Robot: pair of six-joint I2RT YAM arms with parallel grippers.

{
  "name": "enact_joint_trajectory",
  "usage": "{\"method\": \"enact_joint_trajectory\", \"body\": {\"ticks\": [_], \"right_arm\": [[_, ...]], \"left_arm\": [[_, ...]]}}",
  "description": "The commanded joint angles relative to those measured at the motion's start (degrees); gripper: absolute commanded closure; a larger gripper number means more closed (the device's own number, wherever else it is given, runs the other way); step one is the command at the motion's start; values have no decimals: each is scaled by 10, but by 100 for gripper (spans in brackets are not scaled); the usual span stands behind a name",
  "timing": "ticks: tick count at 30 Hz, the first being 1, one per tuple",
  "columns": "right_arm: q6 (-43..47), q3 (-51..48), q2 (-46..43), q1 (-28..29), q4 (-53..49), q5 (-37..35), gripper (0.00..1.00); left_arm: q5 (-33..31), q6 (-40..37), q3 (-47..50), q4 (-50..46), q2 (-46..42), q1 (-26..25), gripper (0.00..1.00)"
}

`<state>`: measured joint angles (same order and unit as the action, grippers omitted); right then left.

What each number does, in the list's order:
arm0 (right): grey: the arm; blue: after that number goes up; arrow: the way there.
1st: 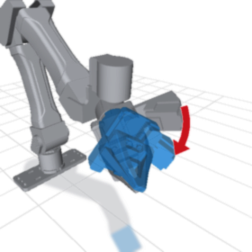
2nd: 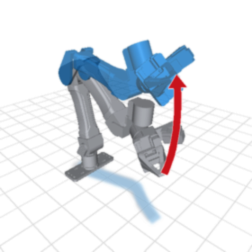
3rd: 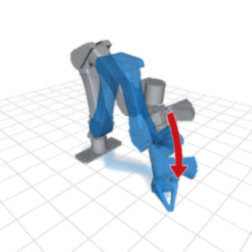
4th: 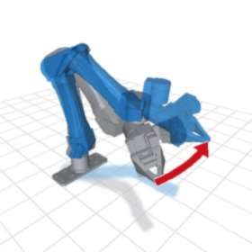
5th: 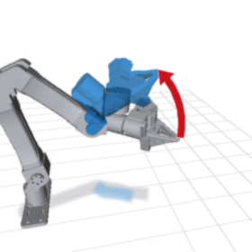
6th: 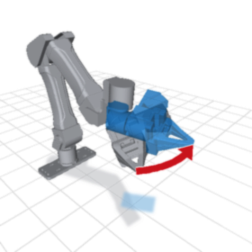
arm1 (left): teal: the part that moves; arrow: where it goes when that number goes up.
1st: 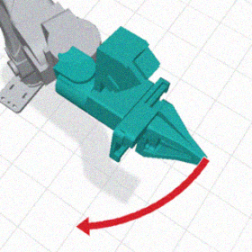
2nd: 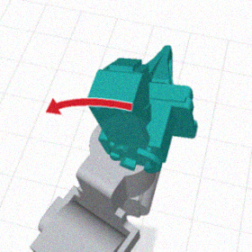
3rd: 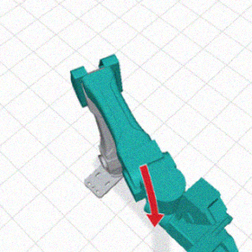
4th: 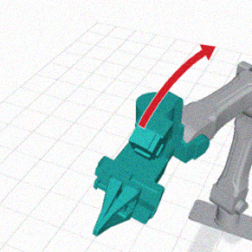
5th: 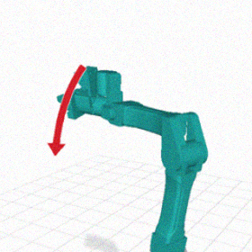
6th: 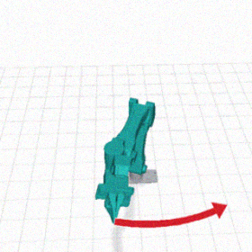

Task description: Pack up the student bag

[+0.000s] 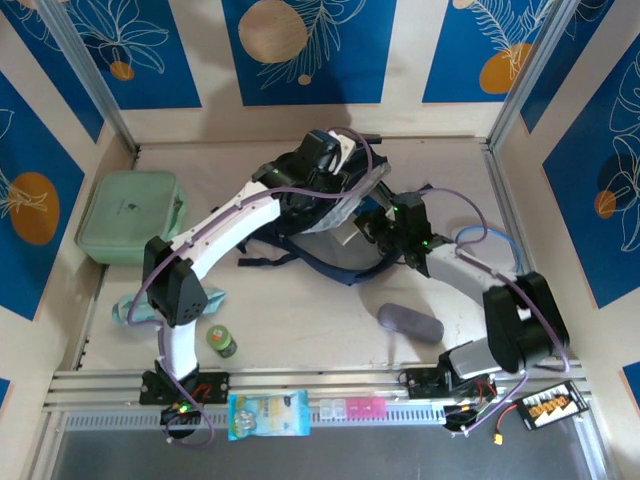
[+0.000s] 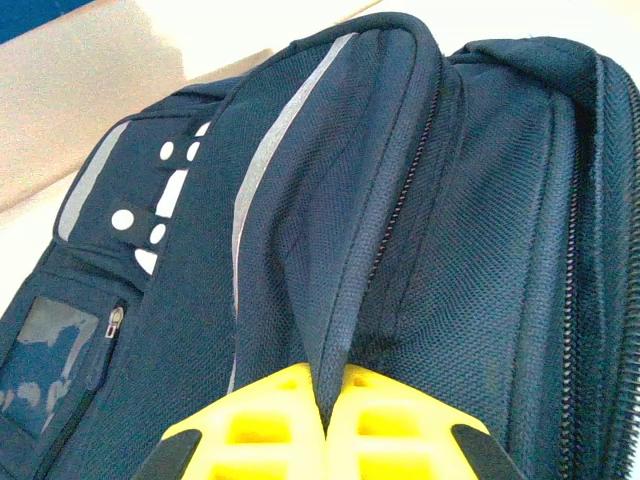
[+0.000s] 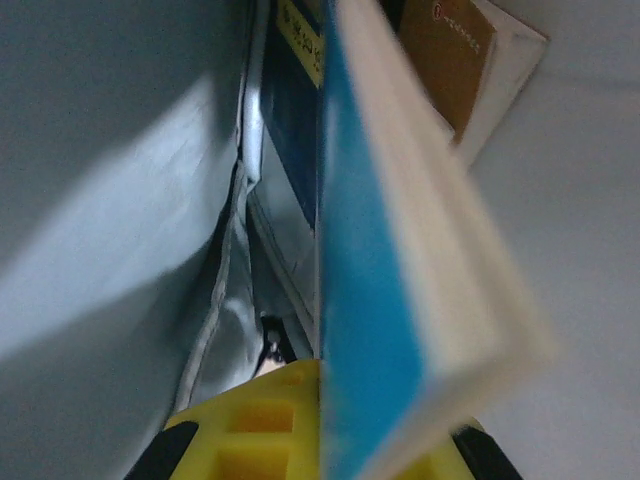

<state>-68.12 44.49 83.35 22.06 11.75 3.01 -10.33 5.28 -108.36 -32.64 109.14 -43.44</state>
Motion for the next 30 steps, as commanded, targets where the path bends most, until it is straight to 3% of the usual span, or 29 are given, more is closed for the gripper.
{"method": "enact_joint_trajectory", "body": {"ticks": [1, 4, 14, 21, 24, 30], "right_arm": [[-84, 47, 61, 8, -39, -68, 100], [-122, 65, 119, 9, -8, -64, 100], [-124, 167, 235, 22, 38, -29, 99], [-127, 204, 291, 19, 82, 51, 93], [-127, 203, 292, 19, 93, 60, 83], [-111, 176, 248, 7, 87, 78, 51]], "left_arm": [[29, 28, -21, 38, -49, 7, 100], [47, 43, -19, 35, -53, 17, 100], [109, 79, 7, 59, -77, 50, 100], [130, 89, 14, 66, -74, 60, 100], [136, 94, 15, 66, -73, 63, 100], [137, 99, 23, 66, -71, 69, 100]]}}
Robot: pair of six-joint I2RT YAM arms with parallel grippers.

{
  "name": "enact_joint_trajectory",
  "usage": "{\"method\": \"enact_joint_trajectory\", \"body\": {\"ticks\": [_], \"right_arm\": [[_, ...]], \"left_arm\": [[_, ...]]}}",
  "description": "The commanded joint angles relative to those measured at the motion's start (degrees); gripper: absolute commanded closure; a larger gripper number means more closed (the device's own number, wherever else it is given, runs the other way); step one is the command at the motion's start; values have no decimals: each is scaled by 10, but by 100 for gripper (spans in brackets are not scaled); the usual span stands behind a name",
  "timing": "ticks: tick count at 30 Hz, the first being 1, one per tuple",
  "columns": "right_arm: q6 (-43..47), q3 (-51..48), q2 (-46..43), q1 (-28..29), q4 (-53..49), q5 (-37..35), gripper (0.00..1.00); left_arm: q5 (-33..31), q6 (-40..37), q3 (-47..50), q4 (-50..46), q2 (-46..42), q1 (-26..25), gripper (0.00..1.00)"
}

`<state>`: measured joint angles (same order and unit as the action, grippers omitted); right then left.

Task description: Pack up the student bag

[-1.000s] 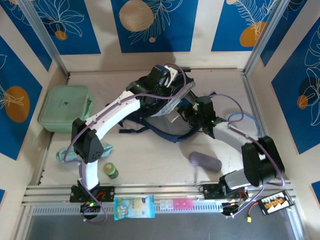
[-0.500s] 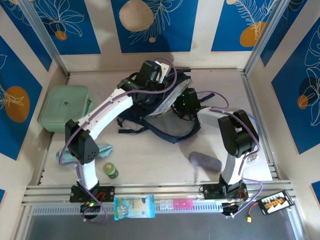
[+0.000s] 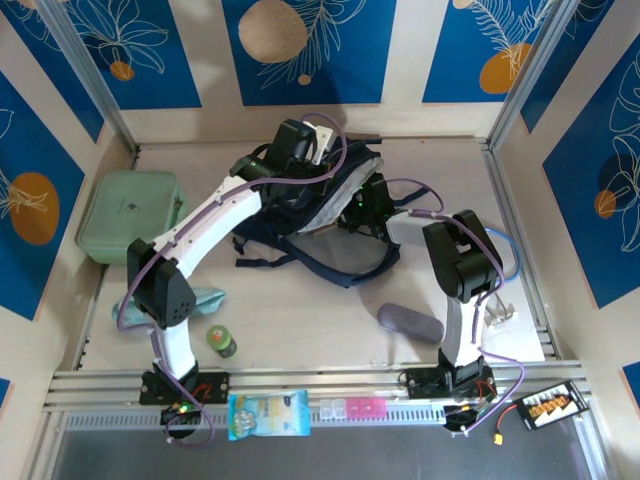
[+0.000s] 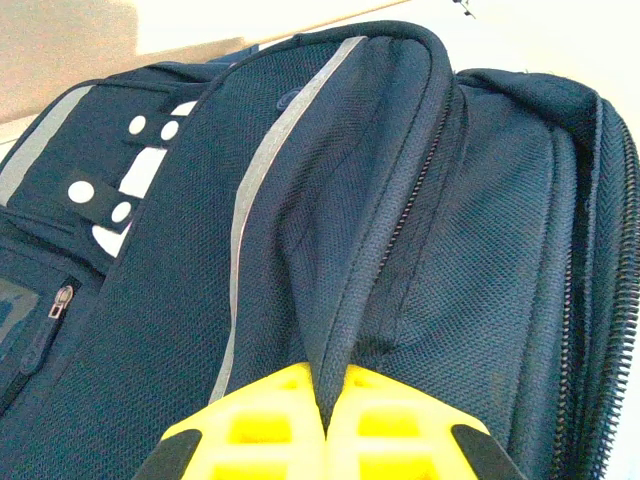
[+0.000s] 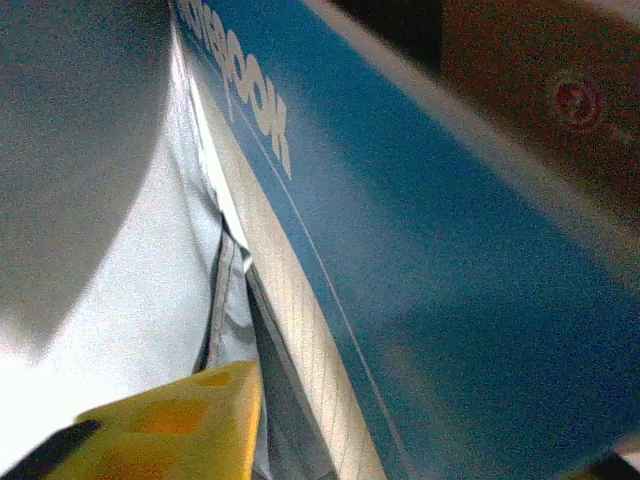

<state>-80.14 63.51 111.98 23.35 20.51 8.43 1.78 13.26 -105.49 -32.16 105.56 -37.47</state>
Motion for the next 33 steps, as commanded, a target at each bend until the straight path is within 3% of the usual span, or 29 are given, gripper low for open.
{"method": "enact_joint_trajectory", "body": {"ticks": [1, 7, 15, 24, 28, 33], "right_arm": [[13, -21, -50, -9, -13, 22, 49], [44, -93, -151, -26, -62, -11, 31], [81, -205, -301, -50, -143, -61, 31], [117, -318, -542, -67, -301, -252, 29], [144, -314, -591, -73, -377, -292, 28], [175, -301, -584, -52, -396, -294, 18]], "left_arm": [[16, 20, -4, 61, -36, 9, 100], [23, 28, 4, 66, -33, 17, 100], [41, 36, 35, 84, -25, 21, 98], [135, 47, 151, 153, -28, 52, 29], [127, 65, 238, 191, -73, 81, 13], [130, 139, 346, 205, -111, 153, 3]]}}
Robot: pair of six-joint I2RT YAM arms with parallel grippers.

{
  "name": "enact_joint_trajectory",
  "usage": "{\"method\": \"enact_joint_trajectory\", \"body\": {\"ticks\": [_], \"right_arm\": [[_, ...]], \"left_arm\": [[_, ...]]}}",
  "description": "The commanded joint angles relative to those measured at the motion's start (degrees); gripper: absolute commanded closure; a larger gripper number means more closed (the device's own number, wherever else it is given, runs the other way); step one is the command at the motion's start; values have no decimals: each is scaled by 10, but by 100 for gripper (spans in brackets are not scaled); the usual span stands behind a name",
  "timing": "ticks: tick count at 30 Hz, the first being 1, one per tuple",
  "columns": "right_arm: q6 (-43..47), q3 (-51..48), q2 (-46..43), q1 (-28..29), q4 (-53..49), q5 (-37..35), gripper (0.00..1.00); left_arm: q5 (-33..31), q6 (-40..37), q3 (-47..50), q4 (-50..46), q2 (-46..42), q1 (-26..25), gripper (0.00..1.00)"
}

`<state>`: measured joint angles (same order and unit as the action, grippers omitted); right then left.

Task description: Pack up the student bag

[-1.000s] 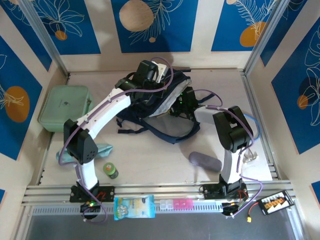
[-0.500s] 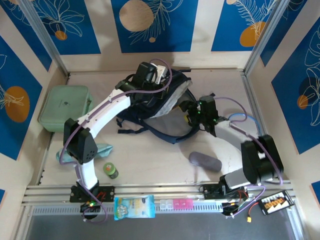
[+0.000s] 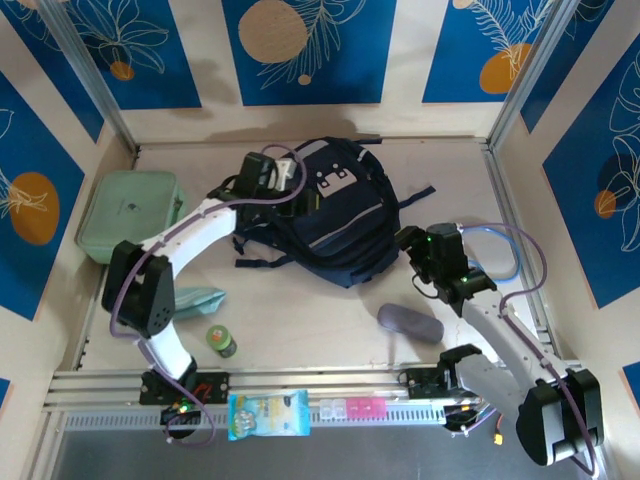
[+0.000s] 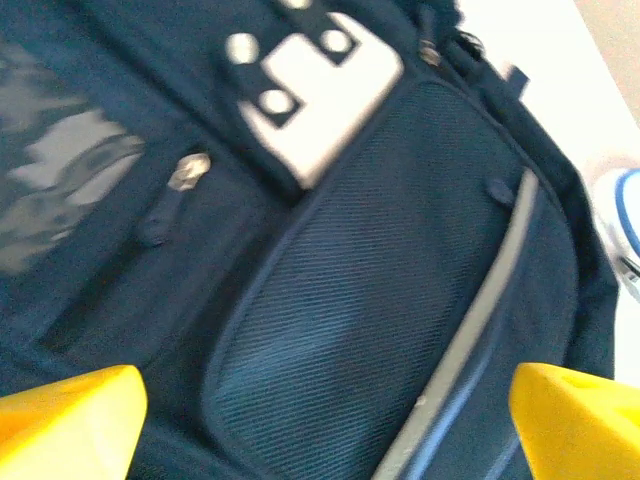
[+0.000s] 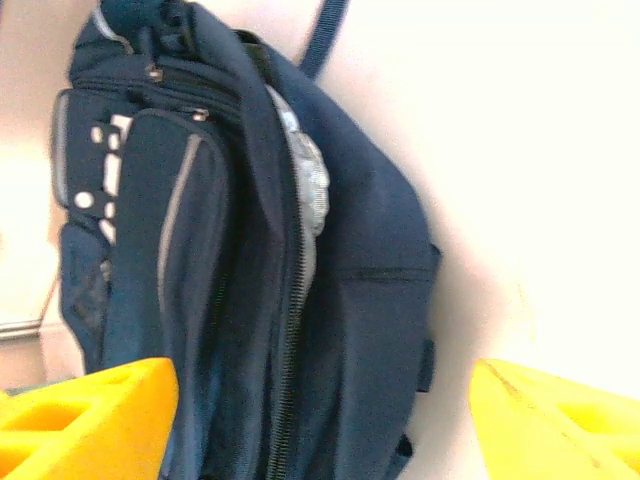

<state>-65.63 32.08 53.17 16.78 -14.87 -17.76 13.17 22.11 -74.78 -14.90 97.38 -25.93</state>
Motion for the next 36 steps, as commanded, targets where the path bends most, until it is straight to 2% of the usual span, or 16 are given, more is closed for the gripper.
{"method": "enact_joint_trajectory", "body": {"ticks": [1, 4, 7, 10, 14, 17, 20, 27, 31, 34, 36], "right_arm": [[30, 14, 11, 19, -39, -31, 17], [27, 21, 46, 39, -18, -24, 16], [25, 41, 90, 63, -8, -18, 16], [20, 62, 129, 80, -7, -13, 16], [11, 68, 158, 97, 2, -11, 18], [-3, 67, 164, 103, 5, -13, 19], [-12, 66, 165, 105, 3, -9, 19], [1, 63, 185, 102, 38, 51, 19], [7, 59, 204, 108, 73, 74, 21], [9, 63, 221, 106, 80, 77, 24], [17, 77, 239, 104, 67, 76, 30]], "left_arm": [[27, 63, 58, 39, -32, 50, 2], [49, 99, 110, 59, -29, 89, 1], [58, 134, 134, 72, -12, 113, 4], [50, 171, 129, 68, 14, 123, 16], [27, 215, 124, 79, 38, 123, 39], [-5, 229, 117, 65, 52, 123, 51], [-14, 234, 115, 69, 64, 124, 58], [48, 258, 104, 102, 108, 124, 65], [58, 256, 89, 108, 120, 124, 71], [75, 247, 79, 113, 122, 124, 83], [85, 243, 79, 116, 114, 123, 89]]}}
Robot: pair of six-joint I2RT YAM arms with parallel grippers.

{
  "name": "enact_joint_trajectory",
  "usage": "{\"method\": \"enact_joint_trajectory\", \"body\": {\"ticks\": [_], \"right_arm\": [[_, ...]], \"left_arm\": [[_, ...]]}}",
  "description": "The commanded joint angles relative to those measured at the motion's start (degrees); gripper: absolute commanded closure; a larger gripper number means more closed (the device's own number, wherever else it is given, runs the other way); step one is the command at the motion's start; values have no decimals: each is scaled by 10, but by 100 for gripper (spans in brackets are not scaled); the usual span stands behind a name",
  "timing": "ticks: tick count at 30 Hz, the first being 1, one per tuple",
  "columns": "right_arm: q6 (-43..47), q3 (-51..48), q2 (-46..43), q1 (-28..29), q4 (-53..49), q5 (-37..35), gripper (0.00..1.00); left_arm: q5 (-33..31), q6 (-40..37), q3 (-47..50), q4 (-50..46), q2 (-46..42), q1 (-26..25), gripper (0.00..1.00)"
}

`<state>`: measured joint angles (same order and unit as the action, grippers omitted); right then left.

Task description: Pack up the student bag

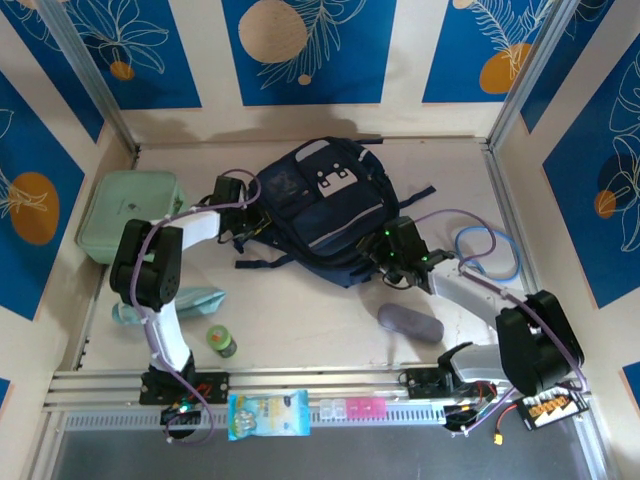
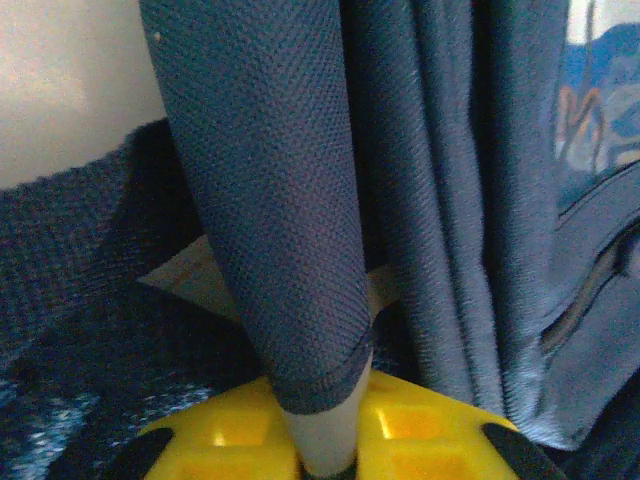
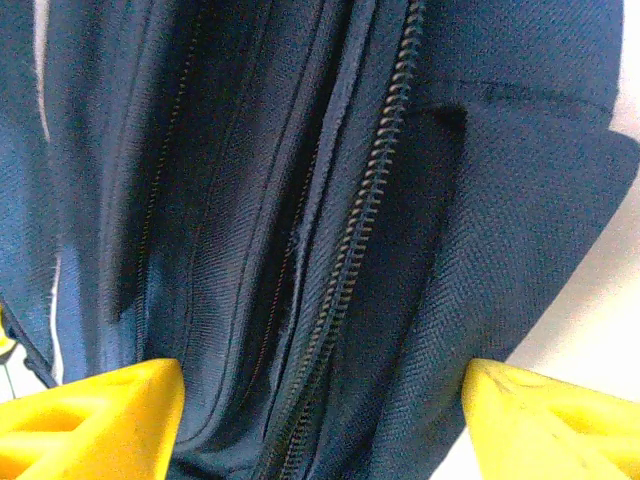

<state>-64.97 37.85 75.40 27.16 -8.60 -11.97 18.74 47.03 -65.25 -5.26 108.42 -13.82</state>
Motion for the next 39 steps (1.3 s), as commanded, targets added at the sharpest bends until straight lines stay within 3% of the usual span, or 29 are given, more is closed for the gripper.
{"method": "enact_joint_trajectory", "body": {"ticks": [1, 3, 14, 21, 27, 32, 39], "right_arm": [[15, 26, 25, -1, 1, 17, 32], [25, 36, 41, -4, 3, 16, 38], [139, 159, 151, -83, 26, 66, 53], [193, 261, 231, -120, -32, 10, 46], [200, 279, 182, -146, -116, -18, 38], [243, 301, 120, -115, -212, -57, 38], [202, 286, 18, 10, -263, -105, 41]], "left_arm": [[29, -8, -13, 21, -2, 2, 93], [20, -18, -8, 9, -18, 2, 100], [48, -19, 70, 23, -137, 0, 100], [60, 24, 100, 51, -178, -35, 100], [21, 88, 106, 75, -176, -74, 100], [-65, 155, 130, 105, -196, -103, 100], [-115, 190, 84, 90, -189, -147, 100]]}}
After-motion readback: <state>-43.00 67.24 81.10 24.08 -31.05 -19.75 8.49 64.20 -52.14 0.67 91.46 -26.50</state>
